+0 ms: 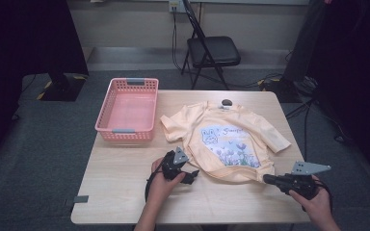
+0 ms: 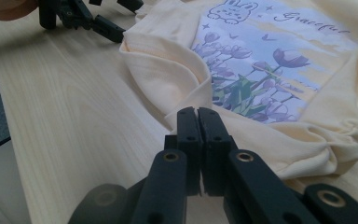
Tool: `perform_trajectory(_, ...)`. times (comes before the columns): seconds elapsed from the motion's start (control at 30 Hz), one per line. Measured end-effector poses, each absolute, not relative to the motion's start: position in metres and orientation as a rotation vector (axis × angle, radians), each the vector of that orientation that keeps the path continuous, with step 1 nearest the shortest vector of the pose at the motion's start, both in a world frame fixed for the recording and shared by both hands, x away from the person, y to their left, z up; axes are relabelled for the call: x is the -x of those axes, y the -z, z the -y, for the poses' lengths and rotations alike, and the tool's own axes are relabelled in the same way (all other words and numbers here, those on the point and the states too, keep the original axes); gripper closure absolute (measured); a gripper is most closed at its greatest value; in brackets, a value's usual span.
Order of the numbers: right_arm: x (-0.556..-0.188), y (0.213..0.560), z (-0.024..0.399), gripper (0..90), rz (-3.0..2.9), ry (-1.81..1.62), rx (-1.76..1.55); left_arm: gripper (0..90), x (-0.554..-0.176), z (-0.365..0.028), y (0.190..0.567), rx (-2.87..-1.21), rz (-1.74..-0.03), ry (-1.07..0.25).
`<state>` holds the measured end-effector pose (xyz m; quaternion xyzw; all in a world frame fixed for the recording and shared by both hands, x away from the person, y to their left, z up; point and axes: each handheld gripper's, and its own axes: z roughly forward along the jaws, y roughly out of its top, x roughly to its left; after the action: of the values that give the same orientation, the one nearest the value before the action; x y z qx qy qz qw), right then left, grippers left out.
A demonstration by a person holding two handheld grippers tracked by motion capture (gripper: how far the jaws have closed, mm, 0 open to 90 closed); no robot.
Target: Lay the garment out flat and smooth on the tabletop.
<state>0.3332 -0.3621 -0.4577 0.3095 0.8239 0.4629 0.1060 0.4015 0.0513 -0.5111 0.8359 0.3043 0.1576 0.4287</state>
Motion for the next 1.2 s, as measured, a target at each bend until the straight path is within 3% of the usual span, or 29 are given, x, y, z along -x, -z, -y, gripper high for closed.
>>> perform_trajectory(1.2, -0.309, 0.46, 0.389, 88.6, -2.416, -1.398, -0.943, 14.7, -0.402, -0.051, 0.511, -2.087, -0.76, -0.393)
